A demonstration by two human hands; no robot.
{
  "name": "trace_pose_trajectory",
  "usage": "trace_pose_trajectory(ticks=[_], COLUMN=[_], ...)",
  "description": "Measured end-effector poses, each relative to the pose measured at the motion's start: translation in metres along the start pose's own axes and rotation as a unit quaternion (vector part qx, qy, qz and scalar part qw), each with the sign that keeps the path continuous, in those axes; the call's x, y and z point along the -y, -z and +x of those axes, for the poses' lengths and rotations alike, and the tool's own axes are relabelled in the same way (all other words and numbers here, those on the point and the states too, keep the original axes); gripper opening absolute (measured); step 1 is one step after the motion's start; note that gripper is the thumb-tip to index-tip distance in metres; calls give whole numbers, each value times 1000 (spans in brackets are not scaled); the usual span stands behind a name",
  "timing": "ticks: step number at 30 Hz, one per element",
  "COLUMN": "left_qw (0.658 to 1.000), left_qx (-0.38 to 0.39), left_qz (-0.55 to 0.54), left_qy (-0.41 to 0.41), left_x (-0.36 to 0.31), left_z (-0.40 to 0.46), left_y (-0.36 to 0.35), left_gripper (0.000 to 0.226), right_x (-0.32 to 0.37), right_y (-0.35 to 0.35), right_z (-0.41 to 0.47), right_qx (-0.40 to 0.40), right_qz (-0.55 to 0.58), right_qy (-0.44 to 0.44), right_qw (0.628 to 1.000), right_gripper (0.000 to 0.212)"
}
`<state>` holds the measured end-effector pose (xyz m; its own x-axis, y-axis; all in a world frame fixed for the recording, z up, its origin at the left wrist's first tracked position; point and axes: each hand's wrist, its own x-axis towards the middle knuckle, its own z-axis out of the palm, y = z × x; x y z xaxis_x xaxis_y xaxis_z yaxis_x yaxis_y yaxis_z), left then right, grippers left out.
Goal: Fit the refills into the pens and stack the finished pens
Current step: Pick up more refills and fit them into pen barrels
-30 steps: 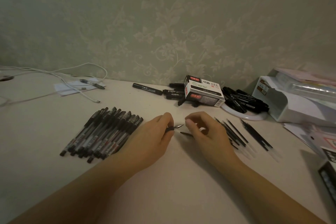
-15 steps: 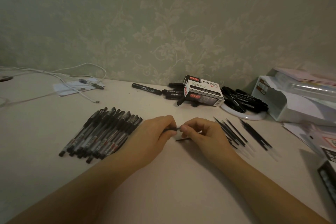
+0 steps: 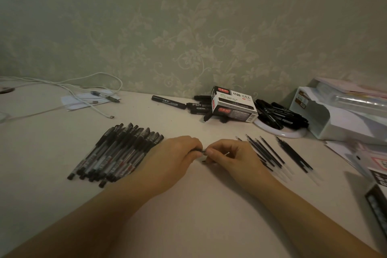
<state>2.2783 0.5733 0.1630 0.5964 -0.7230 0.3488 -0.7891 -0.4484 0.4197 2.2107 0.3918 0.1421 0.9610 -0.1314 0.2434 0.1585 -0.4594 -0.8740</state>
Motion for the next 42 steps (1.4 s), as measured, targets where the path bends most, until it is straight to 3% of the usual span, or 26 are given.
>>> trace_pose_trajectory(ticks=[4,14,17,32,36,38,42], left_qw=[998,1000,1000,999,999,999,999], left_qx=[35,-6,-10,-26,-31,-25,-22], left_qz=[49,-12,-17,-28,-40,-39,-34], left_qy=[25,13,7,2,-3,-4,1], left_x=[-3,0,2,7,7,6,7], left_z=[1,1,1,2,2,1,1], left_y=[3,-4,-6,-12,-12,-12,-12], left_gripper=[24,20,20,18,17,17,18], right_x=[0,0,-2,-5,-3,-3,-4], right_y=[-1,-4,-3,-4,-5,-5,-4], right_z=[0,0,0,2,2,1,1], right_qx=[-16,-40,-31,-37,-62,-52,-37], right_qz=[-8,-17,-16,-27,-12,-28,-35], right_qy=[18,23,24,35,23,23,29], right_qw=[1000,999,999,998,998,998,998], right_gripper=[8,18,7,15,6,12,5])
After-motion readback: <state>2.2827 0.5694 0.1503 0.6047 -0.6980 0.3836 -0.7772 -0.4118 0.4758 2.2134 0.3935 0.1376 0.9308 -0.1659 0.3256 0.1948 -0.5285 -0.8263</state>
